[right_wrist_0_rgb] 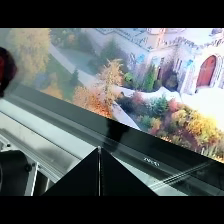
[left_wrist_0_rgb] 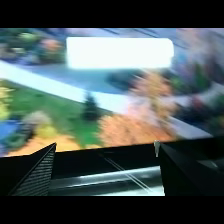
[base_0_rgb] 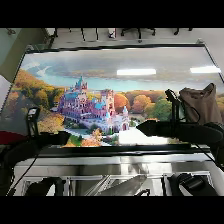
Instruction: Fold the shirts.
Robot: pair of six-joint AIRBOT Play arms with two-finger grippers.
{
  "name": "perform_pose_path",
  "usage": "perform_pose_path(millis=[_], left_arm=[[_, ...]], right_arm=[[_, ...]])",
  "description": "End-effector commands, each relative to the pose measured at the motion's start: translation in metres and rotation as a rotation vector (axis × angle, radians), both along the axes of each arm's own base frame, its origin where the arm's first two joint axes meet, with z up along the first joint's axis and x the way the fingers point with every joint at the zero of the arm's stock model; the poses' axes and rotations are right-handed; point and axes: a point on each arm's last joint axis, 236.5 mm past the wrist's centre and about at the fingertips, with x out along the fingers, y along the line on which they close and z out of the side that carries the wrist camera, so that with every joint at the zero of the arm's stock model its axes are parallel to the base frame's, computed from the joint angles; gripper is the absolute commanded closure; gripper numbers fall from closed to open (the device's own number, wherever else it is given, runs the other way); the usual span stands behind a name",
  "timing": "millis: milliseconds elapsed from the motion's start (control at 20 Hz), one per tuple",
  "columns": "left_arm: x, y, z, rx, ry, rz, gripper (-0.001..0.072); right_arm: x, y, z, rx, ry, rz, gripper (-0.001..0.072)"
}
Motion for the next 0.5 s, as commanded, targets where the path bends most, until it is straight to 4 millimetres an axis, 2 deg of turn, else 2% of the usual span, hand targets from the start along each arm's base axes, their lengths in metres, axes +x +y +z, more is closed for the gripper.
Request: perform_pose_path(millis=[0, 100, 200, 300, 450], left_arm=[[0.002, 0.091, -0.006, 0.155, 0.014, 0.258, -0.0007], [-0.009, 0.151, -0.005, 0.284, 0.026, 0.408, -0.0007], [-0.022, 0.198, -0.006, 0.393, 0.056, 0.513, -0.0007], [-0.024, 0.223, -0.019, 0.418, 0.102, 0.564, -0.0007], [-0.031, 0.245, -0.054, 0.427, 0.238, 0.580, -0.0007]], right_arm=[[0.000, 0.000, 0.000, 0.001, -0.001, 0.001, 0.0693], [0.000, 0.000, 0.000, 0.001, 0.000, 0.001, 0.0693], [0.000, 0.000, 0.000, 0.001, 0.000, 0.000, 0.0693], [0.000, 0.000, 0.000, 0.001, -0.001, 0.000, 0.0693], [0.000, 0.000, 0.000, 0.000, 0.001, 0.000, 0.0693]])
